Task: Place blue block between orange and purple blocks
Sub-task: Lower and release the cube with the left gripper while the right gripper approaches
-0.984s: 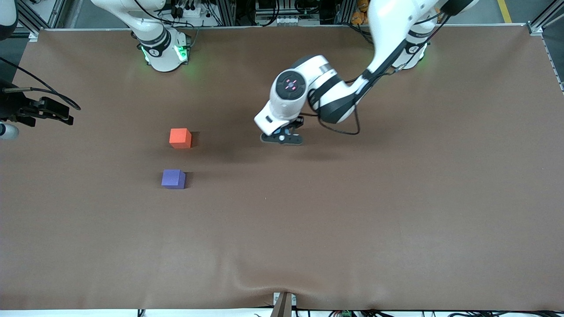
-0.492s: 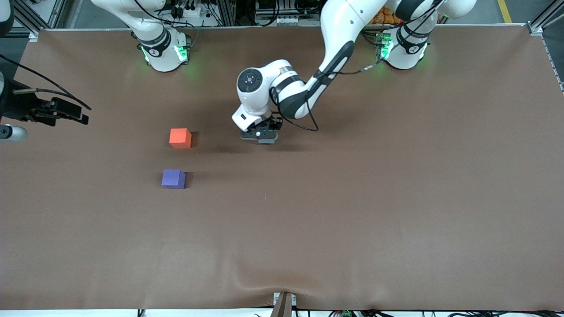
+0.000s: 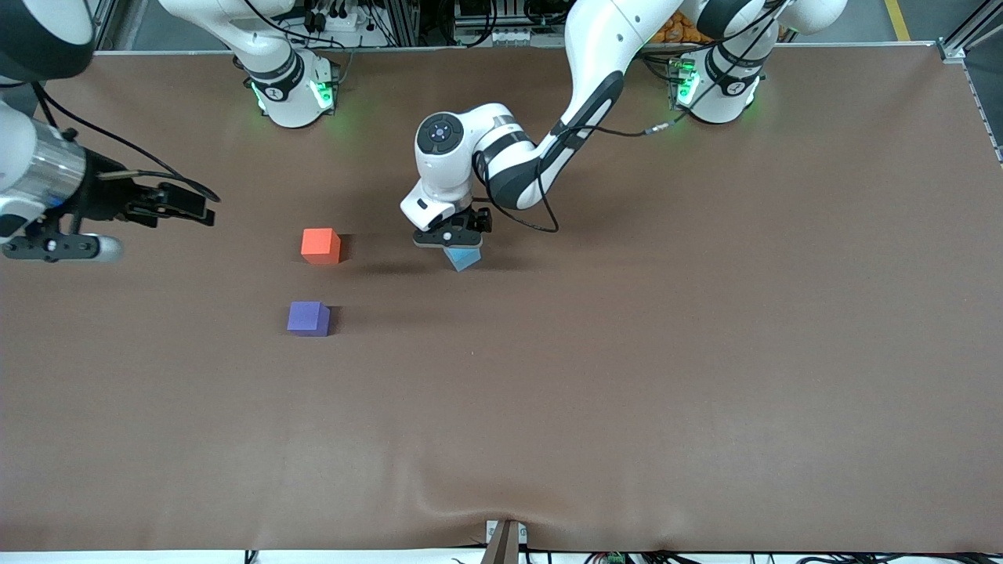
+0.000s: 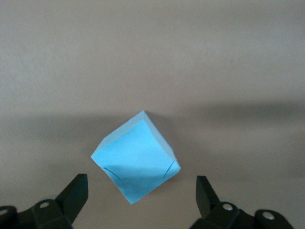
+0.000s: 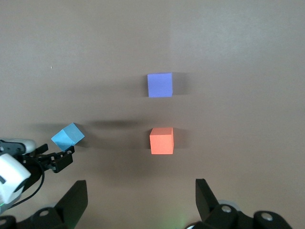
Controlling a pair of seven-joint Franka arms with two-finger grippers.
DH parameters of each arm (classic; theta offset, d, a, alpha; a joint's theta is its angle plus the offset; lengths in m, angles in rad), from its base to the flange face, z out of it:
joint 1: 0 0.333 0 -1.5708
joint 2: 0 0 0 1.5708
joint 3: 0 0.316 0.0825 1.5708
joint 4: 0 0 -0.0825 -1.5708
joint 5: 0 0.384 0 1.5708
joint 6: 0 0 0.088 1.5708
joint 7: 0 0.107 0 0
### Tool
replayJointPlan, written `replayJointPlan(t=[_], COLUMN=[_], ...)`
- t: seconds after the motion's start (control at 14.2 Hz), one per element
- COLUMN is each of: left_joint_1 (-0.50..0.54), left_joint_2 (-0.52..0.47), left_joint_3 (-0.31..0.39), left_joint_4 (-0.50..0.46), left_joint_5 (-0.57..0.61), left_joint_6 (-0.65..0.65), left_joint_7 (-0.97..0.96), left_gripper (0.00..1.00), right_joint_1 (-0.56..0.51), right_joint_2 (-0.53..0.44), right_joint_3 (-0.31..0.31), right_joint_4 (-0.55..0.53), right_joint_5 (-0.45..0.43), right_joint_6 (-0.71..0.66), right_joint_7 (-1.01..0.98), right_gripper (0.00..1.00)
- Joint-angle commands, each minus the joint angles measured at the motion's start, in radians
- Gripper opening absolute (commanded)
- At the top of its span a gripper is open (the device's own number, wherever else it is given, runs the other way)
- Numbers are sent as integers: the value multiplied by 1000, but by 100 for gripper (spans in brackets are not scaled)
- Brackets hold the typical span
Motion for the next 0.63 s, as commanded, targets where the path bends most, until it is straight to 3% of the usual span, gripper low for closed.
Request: replayJointPlan(t=[0.0,0.35,0.56], left_joint_1=[8,157,266], left_joint_2=[-95,-279,-343], left_joint_3=[27,44,44], left_joint_4=[-13,-17,-17], left_joint_5=[23,26,24], left_joint_6=[-33,-226,-355], left_joint_7=[-26,26,104], left_gripper=[100,100,100], right_joint_1=[8,105,177], right_joint_2=[20,20,33], right_joint_3=[-4,-4,-4], right_joint_4=[13,-45,-113], right_joint_5=[23,34,36], right_joint_6=[-3,59,167], right_joint_7=[15,15,13], right_gripper=[100,100,100])
